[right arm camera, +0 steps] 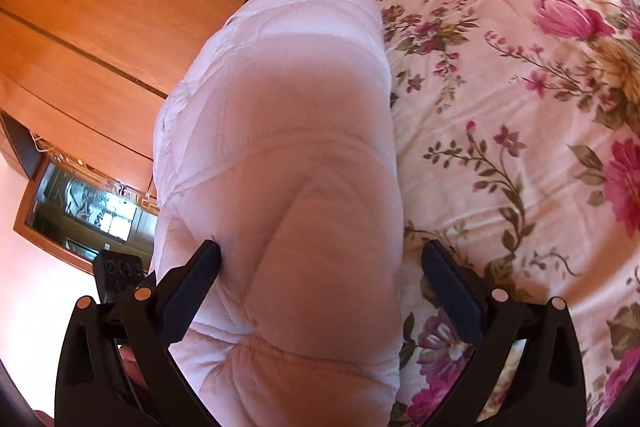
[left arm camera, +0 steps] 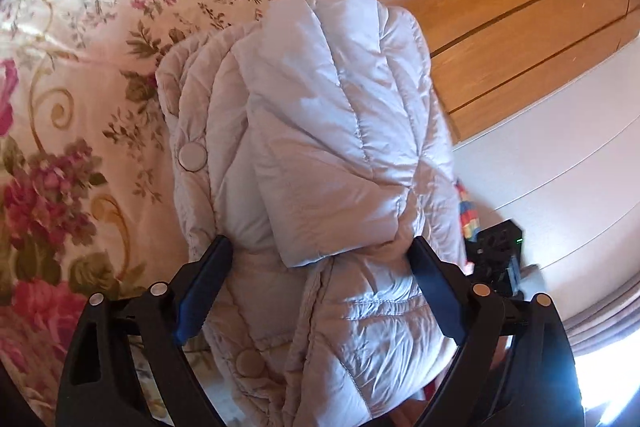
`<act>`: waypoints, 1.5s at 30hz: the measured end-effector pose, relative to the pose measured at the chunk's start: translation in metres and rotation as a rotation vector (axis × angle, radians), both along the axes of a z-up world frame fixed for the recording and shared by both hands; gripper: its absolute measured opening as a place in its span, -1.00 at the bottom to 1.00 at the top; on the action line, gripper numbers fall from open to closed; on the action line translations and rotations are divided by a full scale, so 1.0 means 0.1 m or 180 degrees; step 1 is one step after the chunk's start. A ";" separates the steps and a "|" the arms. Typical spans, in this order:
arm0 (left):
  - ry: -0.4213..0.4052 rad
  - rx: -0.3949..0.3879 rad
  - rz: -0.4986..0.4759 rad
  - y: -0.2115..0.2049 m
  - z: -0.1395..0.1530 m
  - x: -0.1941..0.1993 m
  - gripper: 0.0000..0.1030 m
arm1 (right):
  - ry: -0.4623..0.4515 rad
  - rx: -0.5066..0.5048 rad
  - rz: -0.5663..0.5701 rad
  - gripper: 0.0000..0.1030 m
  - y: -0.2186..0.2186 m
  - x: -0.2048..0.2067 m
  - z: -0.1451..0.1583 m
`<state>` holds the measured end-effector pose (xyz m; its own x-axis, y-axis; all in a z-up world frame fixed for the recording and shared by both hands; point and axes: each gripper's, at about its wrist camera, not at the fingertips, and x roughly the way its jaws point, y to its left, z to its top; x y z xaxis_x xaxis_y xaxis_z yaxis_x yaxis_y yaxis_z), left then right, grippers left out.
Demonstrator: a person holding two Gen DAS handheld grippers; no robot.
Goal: Fold small clothes
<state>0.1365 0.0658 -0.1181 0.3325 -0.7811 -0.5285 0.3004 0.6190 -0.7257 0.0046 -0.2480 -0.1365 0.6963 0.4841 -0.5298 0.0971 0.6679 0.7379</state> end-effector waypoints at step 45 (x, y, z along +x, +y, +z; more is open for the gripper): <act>-0.1167 0.0499 0.0288 -0.32 0.97 0.75 -0.37 | -0.1504 -0.2225 0.0462 -0.07 0.79 1.41 1.02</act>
<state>0.2110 0.0338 -0.0206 0.5848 -0.6594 -0.4725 0.4609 0.7494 -0.4754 0.1454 -0.1692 -0.0345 0.8756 0.2558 -0.4097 -0.2386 0.9666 0.0935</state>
